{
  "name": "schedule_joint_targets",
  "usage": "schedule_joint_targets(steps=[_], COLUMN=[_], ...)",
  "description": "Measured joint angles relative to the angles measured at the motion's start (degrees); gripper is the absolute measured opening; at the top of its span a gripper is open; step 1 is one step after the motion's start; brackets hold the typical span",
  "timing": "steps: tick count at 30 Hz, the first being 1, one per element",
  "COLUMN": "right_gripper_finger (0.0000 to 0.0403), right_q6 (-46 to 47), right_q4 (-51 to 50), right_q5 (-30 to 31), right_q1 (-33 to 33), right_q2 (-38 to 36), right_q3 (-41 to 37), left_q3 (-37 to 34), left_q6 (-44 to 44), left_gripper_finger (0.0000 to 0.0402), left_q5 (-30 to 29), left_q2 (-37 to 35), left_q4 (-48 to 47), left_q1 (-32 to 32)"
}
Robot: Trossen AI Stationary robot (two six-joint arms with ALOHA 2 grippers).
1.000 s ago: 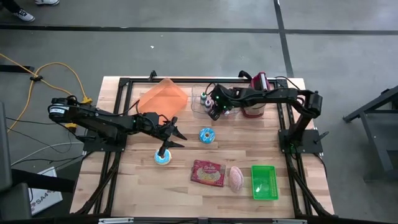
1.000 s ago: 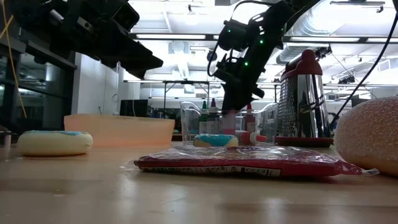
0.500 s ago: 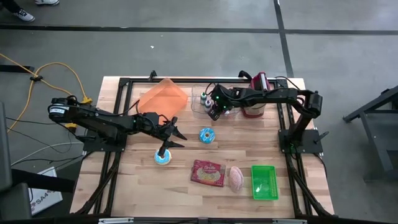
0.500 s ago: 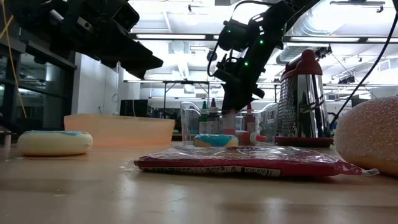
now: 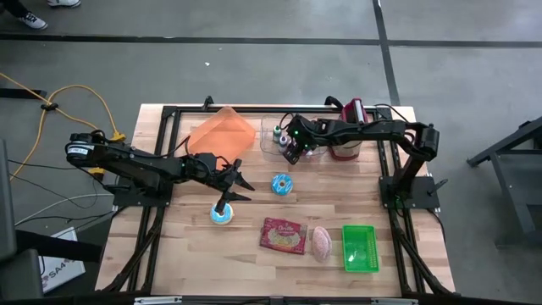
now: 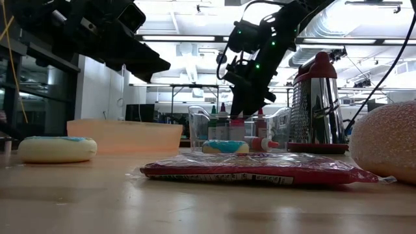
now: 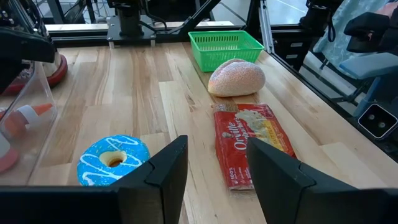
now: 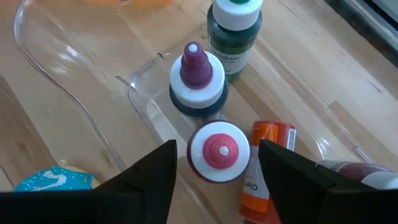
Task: Pick & Place Food Item
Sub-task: Put the blue donut into the green bin
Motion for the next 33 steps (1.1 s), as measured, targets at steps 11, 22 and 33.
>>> schedule_joint_targets(steps=[11,22,33], right_gripper_finger=[0.0217,0.0217,0.0217], right_q6=[-0.5,-3.2,-6.1], right_q4=[0.1,0.1,0.0], right_q5=[1.5,2.1,1.6], right_q1=[-0.6,-0.7,2.9], right_q2=[-2.0,-9.7,-10.2], right_q3=[0.0,0.0,0.0], left_q3=[0.0,0.0,0.0], left_q6=[0.0,0.0,0.0], left_gripper_finger=[0.0158,0.0158,0.0158], left_q5=[0.0,0.0,0.0], left_q2=[0.0,0.0,0.0], left_q4=[0.0,0.0,0.0], left_q1=[0.0,0.0,0.0])
